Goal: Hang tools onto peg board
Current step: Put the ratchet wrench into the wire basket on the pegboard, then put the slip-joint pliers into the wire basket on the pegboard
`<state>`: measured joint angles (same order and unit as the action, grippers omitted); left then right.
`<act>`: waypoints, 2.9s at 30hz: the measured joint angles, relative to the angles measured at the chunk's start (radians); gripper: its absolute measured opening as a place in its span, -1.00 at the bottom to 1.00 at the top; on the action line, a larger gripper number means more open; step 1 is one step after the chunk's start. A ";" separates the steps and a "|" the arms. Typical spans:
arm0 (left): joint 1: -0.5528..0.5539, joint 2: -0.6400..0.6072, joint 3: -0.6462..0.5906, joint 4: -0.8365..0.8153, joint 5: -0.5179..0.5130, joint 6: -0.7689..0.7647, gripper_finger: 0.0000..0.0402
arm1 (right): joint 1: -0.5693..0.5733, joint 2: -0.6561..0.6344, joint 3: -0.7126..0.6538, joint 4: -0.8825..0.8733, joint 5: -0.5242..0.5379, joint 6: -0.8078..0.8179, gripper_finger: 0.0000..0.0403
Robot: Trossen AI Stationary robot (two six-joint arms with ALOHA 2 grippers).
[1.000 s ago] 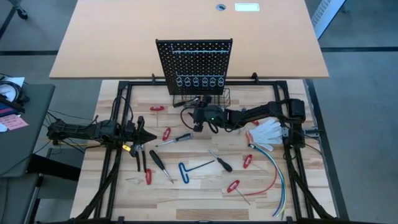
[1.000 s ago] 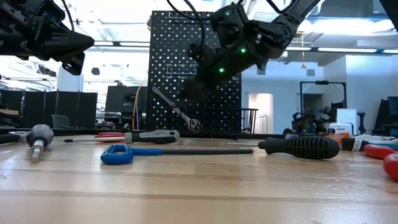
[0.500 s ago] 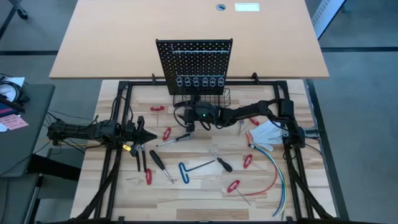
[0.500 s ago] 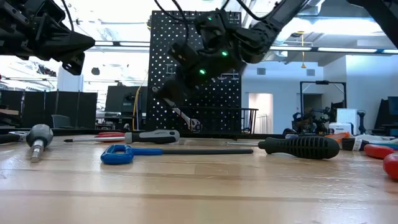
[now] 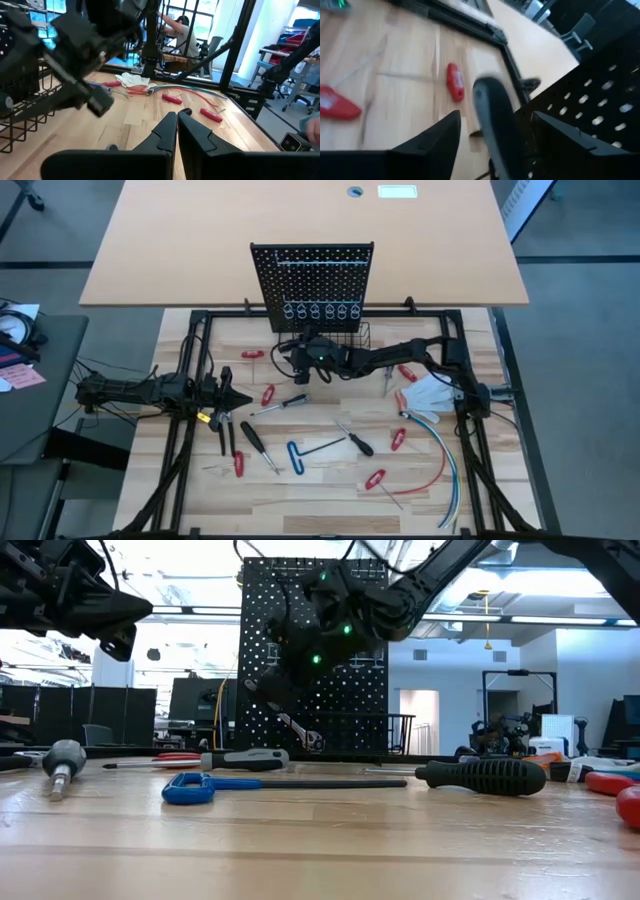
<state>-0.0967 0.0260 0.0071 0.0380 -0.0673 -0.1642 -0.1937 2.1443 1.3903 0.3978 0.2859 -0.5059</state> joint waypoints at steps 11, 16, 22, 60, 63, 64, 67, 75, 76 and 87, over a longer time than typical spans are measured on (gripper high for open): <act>0.000 0.000 0.000 0.000 0.002 -0.001 -0.94 | 0.000 0.017 0.000 0.018 0.010 -0.073 -0.57; 0.000 0.000 0.000 0.000 0.002 -0.001 -0.94 | 0.010 0.014 0.012 0.002 0.059 -0.120 -0.57; 0.000 0.000 0.000 0.000 0.002 -0.001 -0.94 | 0.023 0.015 0.088 -0.107 0.112 -0.185 -0.58; 0.000 0.000 0.000 -0.001 0.000 -0.008 -0.94 | -0.037 0.020 0.477 -1.253 0.261 0.285 -0.37; 0.000 0.000 0.000 0.000 0.000 -0.008 -0.94 | -0.038 0.020 0.477 -1.231 0.261 0.247 -0.19; 0.000 0.000 0.000 -0.001 0.000 -0.008 -0.94 | -0.038 0.019 0.477 -1.222 0.262 0.237 -0.15; 0.000 0.000 0.000 -0.001 0.000 -0.008 -0.94 | -0.038 0.019 0.477 -1.197 0.262 0.204 -0.06; 0.000 0.000 0.000 -0.001 0.000 -0.008 -0.94 | -0.009 -0.018 0.477 -1.179 0.262 0.171 -0.08; 0.000 0.000 0.000 -0.001 0.000 -0.008 -0.94 | -0.001 -0.025 0.477 -1.175 0.261 0.166 -0.09; 0.000 0.000 0.000 0.000 0.002 -0.033 -0.94 | 0.102 -0.049 0.437 -1.138 0.109 0.157 -0.25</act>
<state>-0.0967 0.0261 0.0071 0.0376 -0.0658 -0.1971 -0.0913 2.0953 1.8277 -0.7406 0.3946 -0.3494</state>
